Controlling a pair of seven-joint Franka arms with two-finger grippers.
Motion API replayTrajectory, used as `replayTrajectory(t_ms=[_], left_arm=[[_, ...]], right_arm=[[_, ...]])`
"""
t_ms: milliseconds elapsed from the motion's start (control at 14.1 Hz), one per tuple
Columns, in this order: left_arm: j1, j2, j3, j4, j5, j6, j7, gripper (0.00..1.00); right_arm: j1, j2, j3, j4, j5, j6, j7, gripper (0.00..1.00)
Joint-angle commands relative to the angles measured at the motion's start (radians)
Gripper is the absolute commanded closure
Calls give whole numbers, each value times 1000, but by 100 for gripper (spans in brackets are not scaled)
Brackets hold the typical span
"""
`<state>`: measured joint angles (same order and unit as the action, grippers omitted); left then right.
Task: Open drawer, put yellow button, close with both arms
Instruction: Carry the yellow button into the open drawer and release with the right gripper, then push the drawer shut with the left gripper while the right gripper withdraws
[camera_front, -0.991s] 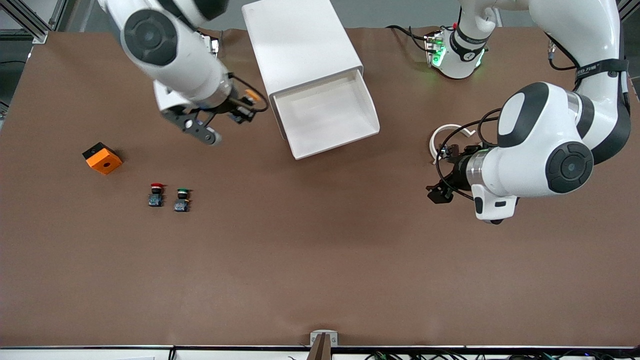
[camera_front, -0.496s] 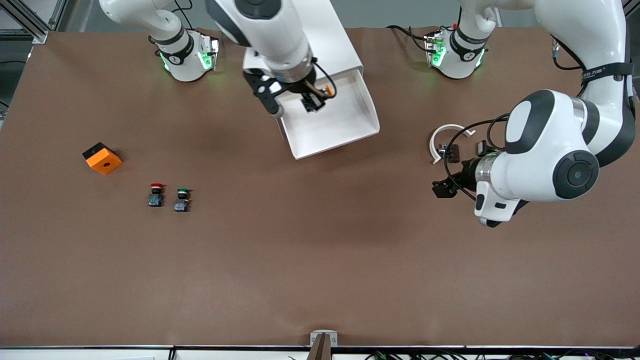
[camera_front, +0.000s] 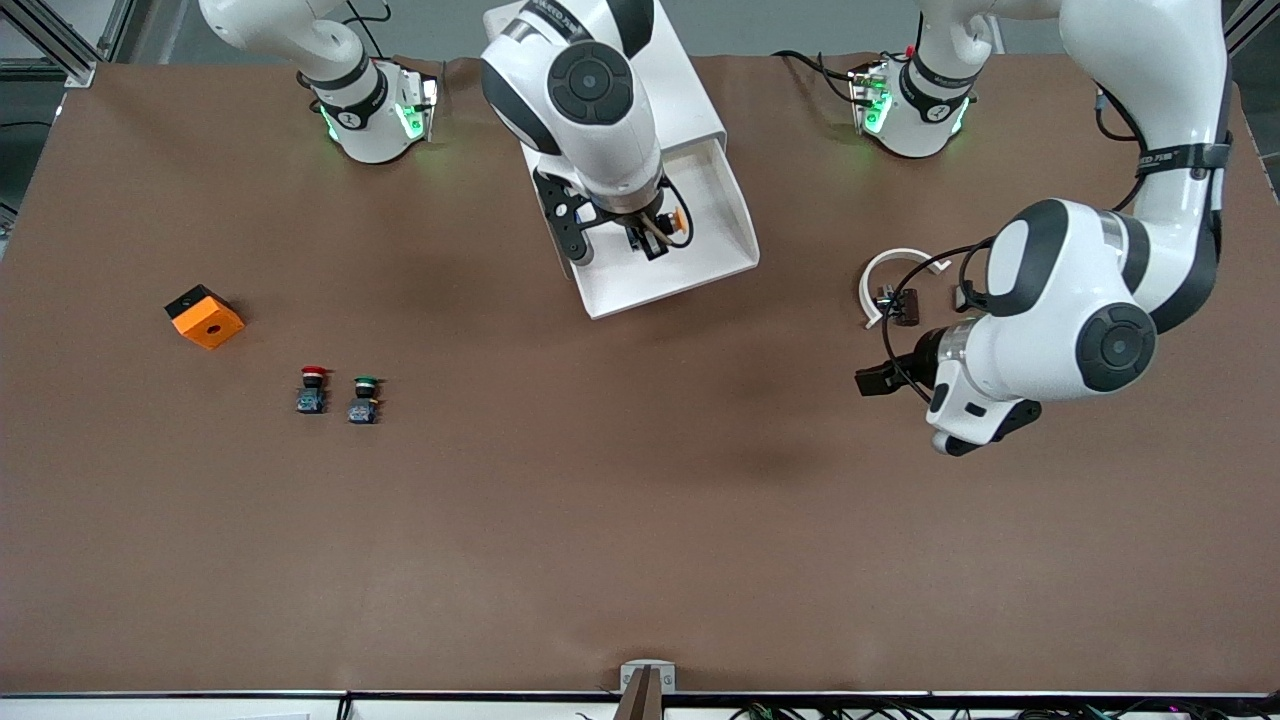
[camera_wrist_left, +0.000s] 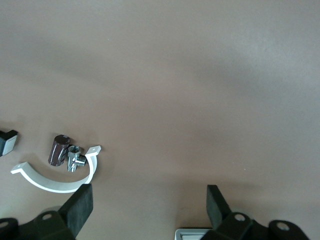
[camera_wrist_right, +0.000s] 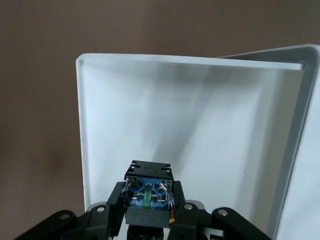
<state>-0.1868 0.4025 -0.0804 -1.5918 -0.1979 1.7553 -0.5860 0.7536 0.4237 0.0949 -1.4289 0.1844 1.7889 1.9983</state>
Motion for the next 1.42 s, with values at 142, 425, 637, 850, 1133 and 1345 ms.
replayTrajectory(t_ms=[142, 425, 637, 850, 1133, 1345], left_arm=[[-32, 7, -24, -56, 23, 104, 32, 0], [-97, 55, -24, -57, 23, 184, 22, 0], [-155, 52, -25, -59, 9, 178, -23, 0], [-203, 44, -27, -74, 12, 182, -97, 0], [-212, 32, -111, -76, 3, 187, -123, 0], [-265, 32, -134, -74, 2, 187, -208, 0]], right_arm=[[15, 56, -12, 30, -26, 4, 57, 84], [21, 75, -12, 25, -34, 6, 57, 77], [21, 75, -11, 27, -34, 1, 54, 5], [-22, 52, -11, 41, -17, -9, 45, 0], [-101, -46, -12, 60, -22, -77, -27, 0], [-180, -100, -12, 99, -19, -213, -298, 0]])
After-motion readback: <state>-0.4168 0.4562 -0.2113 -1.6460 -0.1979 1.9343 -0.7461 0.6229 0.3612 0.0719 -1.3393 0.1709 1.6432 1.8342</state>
